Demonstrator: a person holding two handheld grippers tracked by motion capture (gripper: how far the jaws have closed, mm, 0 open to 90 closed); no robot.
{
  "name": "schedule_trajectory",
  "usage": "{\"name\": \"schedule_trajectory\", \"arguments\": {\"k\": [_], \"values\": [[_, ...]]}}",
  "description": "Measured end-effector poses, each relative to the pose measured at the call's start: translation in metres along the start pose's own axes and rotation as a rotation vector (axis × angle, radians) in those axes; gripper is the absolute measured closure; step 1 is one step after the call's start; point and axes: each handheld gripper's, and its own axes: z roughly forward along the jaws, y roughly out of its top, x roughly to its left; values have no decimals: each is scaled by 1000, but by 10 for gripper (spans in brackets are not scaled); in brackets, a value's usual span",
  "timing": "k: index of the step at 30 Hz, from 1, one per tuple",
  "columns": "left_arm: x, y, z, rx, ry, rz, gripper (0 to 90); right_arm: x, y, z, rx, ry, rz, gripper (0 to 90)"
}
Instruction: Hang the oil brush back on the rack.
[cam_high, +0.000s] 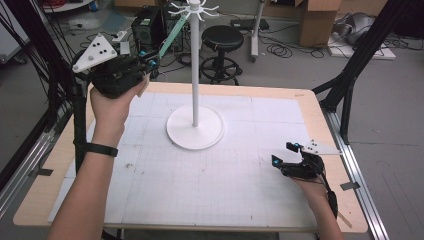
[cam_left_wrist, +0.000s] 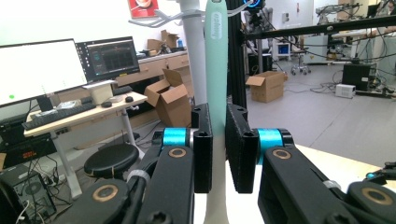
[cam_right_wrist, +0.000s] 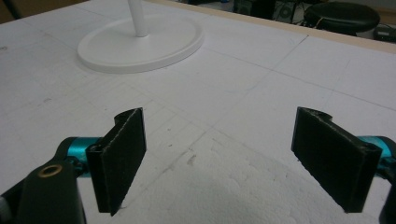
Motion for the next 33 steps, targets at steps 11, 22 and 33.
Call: {"name": "schedule_trajectory", "arguments": {"k": [11, 22, 33], "values": [[1, -8, 15, 23, 13, -3, 808, 0, 0, 0, 0, 3, -4, 174], [0, -26, 7, 66, 59, -25, 434, 1, 0, 0, -5, 6, -8, 174], [-9, -88, -39, 146, 35, -26, 270, 1, 0, 0, 0, 3, -4, 174]]}}
